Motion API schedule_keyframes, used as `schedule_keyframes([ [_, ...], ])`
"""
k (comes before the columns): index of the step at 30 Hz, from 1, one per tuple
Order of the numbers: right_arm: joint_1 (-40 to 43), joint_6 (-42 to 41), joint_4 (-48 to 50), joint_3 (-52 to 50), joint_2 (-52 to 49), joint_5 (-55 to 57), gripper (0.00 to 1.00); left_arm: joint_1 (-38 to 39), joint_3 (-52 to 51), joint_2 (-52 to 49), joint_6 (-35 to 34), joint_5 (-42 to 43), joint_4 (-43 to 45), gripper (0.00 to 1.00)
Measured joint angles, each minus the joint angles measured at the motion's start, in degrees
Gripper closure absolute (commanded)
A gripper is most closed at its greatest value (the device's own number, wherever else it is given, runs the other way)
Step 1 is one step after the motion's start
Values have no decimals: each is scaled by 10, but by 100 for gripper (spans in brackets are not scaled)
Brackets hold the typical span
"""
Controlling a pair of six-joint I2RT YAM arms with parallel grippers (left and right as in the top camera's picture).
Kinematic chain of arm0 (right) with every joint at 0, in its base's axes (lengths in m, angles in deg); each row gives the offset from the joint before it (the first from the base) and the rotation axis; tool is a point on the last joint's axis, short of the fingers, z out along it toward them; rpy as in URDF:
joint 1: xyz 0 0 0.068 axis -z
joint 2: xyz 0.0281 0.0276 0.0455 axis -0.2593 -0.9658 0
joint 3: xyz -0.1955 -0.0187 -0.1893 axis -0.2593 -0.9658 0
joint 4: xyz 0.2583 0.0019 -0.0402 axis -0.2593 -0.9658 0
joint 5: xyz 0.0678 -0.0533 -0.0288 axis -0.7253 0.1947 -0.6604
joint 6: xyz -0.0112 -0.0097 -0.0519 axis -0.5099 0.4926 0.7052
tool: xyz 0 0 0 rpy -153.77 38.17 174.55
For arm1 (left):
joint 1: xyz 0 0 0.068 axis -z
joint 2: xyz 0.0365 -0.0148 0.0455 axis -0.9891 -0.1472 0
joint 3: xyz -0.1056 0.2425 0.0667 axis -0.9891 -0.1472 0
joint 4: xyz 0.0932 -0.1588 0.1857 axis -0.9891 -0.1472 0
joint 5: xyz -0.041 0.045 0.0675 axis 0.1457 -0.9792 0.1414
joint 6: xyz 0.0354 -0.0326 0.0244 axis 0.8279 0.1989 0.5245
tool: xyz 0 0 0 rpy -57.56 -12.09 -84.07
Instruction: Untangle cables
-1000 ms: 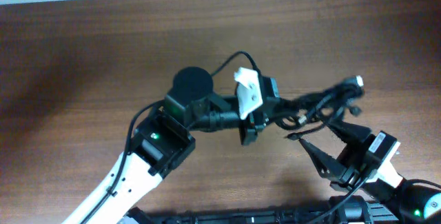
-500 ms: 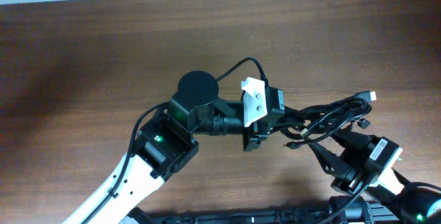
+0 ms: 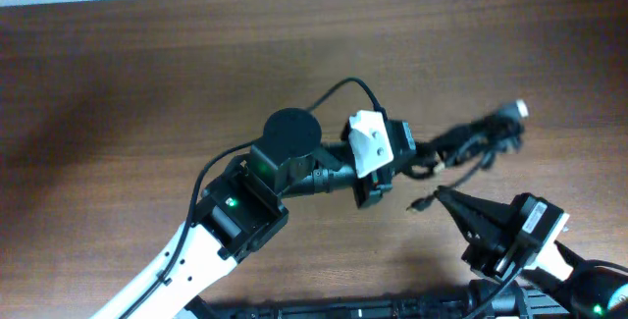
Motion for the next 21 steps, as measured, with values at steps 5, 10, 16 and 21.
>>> schedule_keyframes([
  [5, 0, 1, 0, 0, 0, -30, 70, 0, 0, 0, 0, -81, 15, 100],
  [10, 0, 3, -16, 1, 0, -14, 48, 0, 0, 0, 0, -96, 19, 100],
  [16, -1, -1, -67, 1, 0, 71, 42, 0, 0, 0, 0, -100, 19, 100],
  [21, -1, -25, -43, 1, 0, 100, 43, 9, 0, 0, 10, -107, 19, 100],
])
